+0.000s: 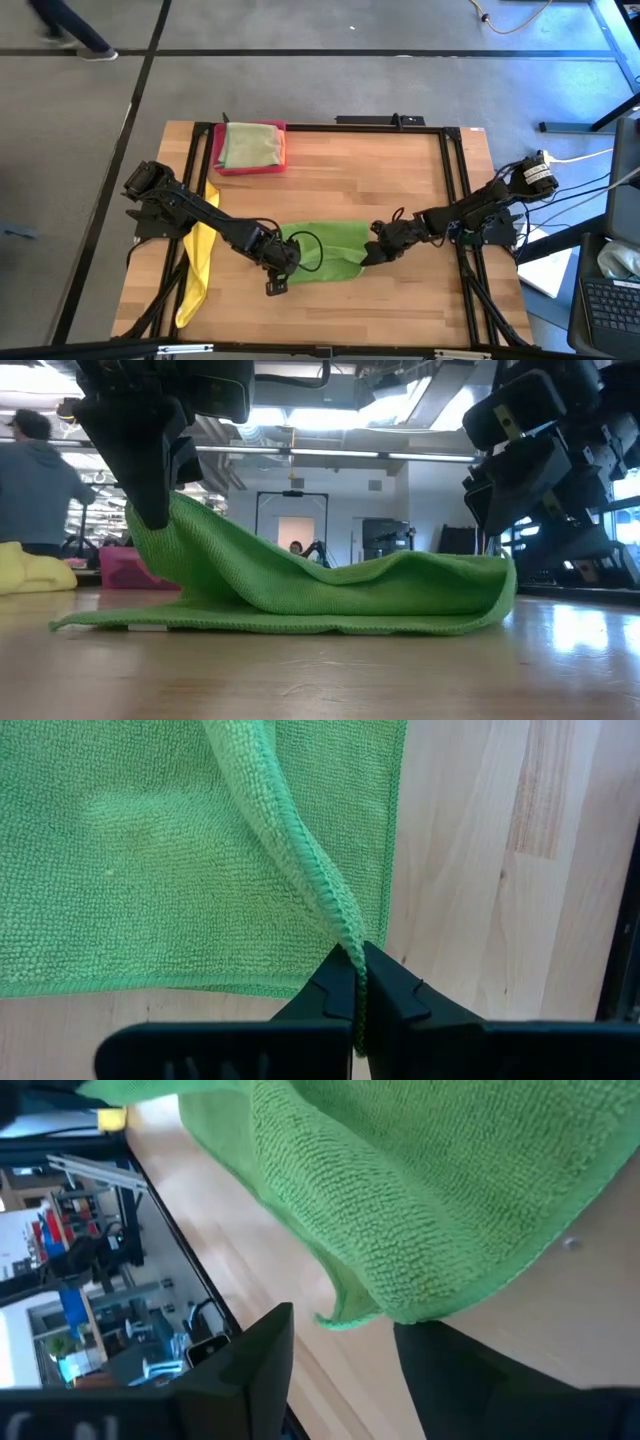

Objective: Fold microfiber towels
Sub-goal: Fold the green microfiber towel

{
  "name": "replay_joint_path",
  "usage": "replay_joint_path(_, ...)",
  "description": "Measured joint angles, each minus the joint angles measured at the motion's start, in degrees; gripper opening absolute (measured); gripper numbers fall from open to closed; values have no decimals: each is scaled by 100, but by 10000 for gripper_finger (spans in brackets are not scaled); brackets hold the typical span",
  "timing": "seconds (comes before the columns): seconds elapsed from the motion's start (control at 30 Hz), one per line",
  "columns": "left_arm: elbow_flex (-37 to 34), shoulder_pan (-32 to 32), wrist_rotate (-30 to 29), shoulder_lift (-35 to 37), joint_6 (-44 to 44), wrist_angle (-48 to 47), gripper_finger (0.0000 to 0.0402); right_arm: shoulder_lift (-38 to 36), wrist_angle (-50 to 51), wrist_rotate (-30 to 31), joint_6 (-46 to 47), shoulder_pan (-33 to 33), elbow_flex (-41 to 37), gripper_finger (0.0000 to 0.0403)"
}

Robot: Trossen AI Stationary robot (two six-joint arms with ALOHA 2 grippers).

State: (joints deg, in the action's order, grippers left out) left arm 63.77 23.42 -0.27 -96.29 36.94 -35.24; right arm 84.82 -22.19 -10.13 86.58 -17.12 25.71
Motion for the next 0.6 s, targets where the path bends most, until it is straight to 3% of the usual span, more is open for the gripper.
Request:
replay_joint_path(0.43, 0, 0, -1, 0, 7, 0, 0, -265, 21, -717, -292, 310, 0, 176)
replay_joint_path(0.6, 0, -4, -2, 0, 15, 0, 0, -269, 66, -565, -310, 308, 0, 177)
